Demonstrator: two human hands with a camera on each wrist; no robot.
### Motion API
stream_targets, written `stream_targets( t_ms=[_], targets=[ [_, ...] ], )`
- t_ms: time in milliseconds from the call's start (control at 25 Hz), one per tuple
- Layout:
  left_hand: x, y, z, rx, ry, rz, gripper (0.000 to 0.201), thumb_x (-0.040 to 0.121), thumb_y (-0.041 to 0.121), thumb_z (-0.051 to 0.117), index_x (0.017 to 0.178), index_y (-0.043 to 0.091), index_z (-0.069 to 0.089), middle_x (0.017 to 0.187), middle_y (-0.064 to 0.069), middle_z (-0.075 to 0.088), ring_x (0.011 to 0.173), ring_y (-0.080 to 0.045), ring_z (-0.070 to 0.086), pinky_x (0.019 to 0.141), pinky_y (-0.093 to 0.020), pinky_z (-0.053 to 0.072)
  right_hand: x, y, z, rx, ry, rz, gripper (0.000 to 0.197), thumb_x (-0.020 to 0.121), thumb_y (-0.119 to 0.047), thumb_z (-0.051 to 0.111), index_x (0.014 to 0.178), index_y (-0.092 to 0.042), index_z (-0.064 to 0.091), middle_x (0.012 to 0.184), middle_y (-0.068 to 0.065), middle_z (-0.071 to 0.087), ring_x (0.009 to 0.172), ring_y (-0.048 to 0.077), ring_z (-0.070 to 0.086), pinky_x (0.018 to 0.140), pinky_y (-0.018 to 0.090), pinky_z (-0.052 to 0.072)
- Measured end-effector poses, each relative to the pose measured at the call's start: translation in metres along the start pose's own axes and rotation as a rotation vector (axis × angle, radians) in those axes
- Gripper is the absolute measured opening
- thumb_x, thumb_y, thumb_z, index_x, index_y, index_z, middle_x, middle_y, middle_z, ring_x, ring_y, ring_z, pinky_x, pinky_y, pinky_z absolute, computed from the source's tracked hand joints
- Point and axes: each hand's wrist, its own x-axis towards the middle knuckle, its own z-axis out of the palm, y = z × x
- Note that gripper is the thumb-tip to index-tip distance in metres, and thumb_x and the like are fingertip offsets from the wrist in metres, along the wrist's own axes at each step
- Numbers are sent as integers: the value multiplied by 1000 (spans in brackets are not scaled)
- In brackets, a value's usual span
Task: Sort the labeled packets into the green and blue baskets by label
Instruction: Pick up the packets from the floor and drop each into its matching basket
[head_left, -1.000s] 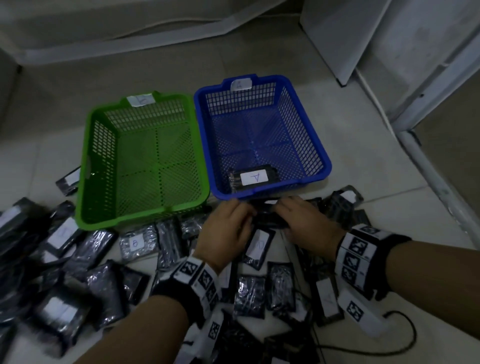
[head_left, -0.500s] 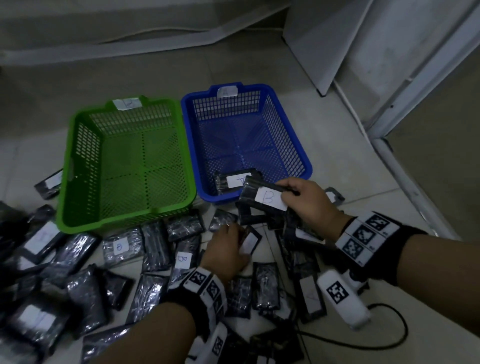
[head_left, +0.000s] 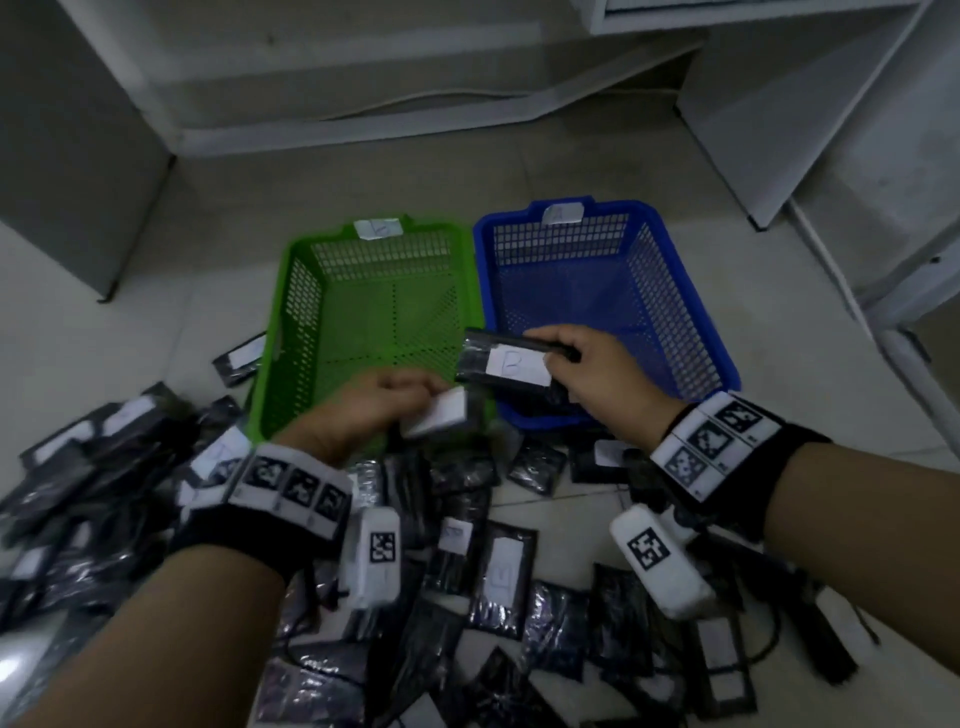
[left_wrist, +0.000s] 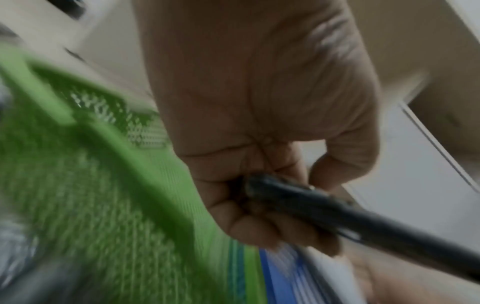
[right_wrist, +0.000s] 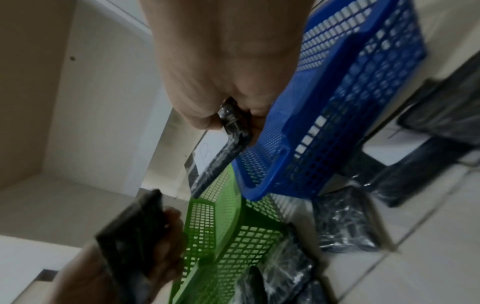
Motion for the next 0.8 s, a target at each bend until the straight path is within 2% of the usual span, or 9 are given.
stream_targets(
  t_ms=[80, 160, 240, 320, 440, 520, 640, 720, 800],
  targets=[
    [-3, -7, -42, 4, 272, 31, 33, 93, 1, 45, 85, 28, 63, 65, 10, 64, 54, -3, 53, 52, -16, 42, 19, -14, 26, -41, -100, -52, 28, 94, -9, 52, 119, -19, 61, 82, -6, 60, 62, -2, 56, 49, 6, 39],
    [-2, -25, -65, 130, 512, 1, 24, 92, 8, 47, 87, 28, 59, 80, 1, 62, 70, -15, 55, 64, -25, 43, 39, -22, 57, -132, -175, -96, 24, 92, -13, 57, 116, -16, 61, 90, -5, 61, 81, 9, 60, 61, 10, 41],
    [0, -46, -76, 281, 614, -76, 17, 90, 12, 49, 99, 23, 57, 96, -6, 63, 84, -25, 58, 72, -30, 44, 55, -20, 87, -316, -223, -114, 23, 90, -14, 61, 113, -14, 62, 107, 2, 63, 101, 20, 59, 76, 21, 43],
    [4, -63, -81, 427, 559, -91, 24, 89, 13, 49, 112, 20, 55, 107, -10, 63, 91, -27, 59, 71, -28, 41, 67, -8, 109, -543, -268, -124, 23, 89, -8, 59, 111, -10, 64, 115, 8, 63, 105, 24, 58, 81, 26, 44],
    [16, -77, -90, 621, 408, -113, 29, 89, 13, 49, 117, 20, 54, 115, -11, 63, 99, -28, 59, 77, -28, 43, 73, 5, 118, -811, -368, -150, 32, 90, 3, 47, 114, -5, 66, 119, 16, 56, 109, 29, 52, 84, 25, 38],
    [23, -85, -94, 739, 320, -138, 29, 88, 15, 49, 115, 23, 57, 116, -9, 64, 104, -29, 59, 86, -34, 48, 66, 4, 116, -779, -363, -229, 33, 91, 4, 46, 116, -4, 66, 116, 16, 54, 111, 28, 48, 82, 23, 33],
    [28, -97, -90, 939, 244, -95, 33, 86, 14, 51, 115, 21, 65, 121, -11, 59, 114, -32, 52, 98, -39, 43, 30, -8, 109, -496, -125, -418, 25, 86, 3, 52, 100, -7, 70, 96, 8, 57, 97, 19, 47, 76, 18, 31],
    [25, -104, -84, 957, 340, -24, 36, 86, 10, 51, 119, 16, 64, 132, -13, 49, 122, -34, 42, 105, -43, 37, -4, -14, 113, -428, -169, -558, 21, 82, 0, 51, 90, -8, 68, 87, 1, 56, 89, 12, 45, 76, 14, 33],
    [14, -111, -80, 863, 526, 96, 37, 83, 5, 52, 116, 11, 65, 135, -15, 47, 123, -36, 41, 105, -46, 38, -28, -7, 128, -535, -384, -665, 27, 80, -7, 45, 96, -8, 67, 91, 5, 60, 90, 18, 52, 78, 28, 47]
  ],
)
